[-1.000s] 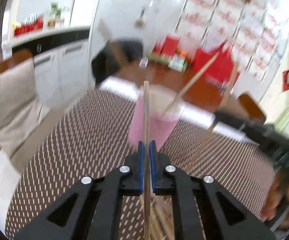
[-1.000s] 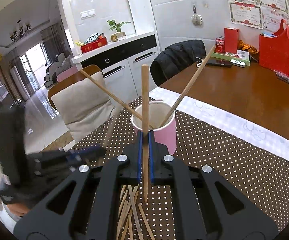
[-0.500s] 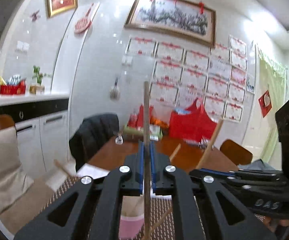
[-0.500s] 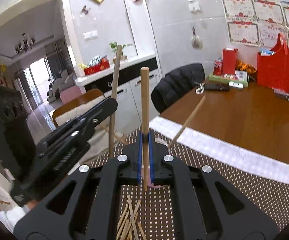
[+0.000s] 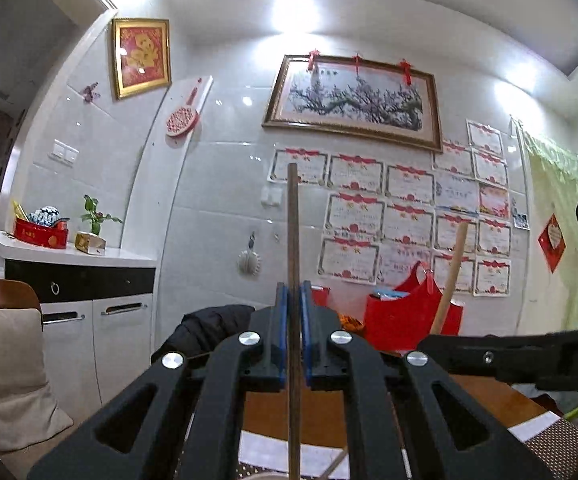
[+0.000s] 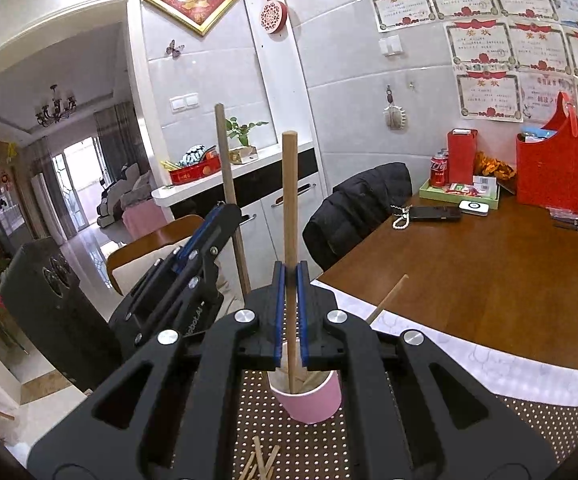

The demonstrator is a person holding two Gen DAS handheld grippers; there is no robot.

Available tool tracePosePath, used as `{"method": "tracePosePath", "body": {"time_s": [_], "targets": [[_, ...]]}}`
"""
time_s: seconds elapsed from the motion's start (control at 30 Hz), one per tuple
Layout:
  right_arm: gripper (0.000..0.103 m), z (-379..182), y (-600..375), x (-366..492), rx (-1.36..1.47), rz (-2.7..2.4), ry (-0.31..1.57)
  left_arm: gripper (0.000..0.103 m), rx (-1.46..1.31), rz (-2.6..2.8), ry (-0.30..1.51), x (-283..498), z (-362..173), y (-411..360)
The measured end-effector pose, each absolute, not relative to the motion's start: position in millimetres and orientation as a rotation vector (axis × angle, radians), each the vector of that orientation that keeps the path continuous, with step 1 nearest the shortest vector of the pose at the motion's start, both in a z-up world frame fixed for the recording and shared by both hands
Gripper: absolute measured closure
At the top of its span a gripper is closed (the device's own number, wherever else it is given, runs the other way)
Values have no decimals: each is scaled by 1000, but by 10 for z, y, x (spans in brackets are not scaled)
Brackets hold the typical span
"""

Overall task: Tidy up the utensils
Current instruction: 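Lower the left chopstick into the cup and open while the right gripper does the same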

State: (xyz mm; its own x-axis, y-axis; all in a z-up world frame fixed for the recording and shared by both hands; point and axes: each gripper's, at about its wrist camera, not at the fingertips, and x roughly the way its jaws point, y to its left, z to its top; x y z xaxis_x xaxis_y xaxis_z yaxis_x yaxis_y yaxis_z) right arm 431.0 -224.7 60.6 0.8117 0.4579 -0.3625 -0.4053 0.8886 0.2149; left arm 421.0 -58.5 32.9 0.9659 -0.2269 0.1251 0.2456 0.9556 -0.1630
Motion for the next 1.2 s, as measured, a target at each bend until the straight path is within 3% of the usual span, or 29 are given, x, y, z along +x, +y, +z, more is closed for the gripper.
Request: {"method": "tracePosePath", "body": {"time_s": [0.6,0.63,0.7,0.87,1.2], "targets": [[97,132,-2210,4567,147,465,526,96,-182,-238,-16,4391,-78,-599],[97,122,-2207,4572,148,466,529,94,-178,-239,-6,4384,-81,-593],[97,94,-2199,4580,151,466,535,79,-179,-239,5,4364,-81,-592],[97,39,-2185,4595,156,462,551,78,-173,-235,32,4298,-91,-552],[97,-9,-2161,4636,174,446,573,63,-148,-226,66,4143,-58,-456]]}}
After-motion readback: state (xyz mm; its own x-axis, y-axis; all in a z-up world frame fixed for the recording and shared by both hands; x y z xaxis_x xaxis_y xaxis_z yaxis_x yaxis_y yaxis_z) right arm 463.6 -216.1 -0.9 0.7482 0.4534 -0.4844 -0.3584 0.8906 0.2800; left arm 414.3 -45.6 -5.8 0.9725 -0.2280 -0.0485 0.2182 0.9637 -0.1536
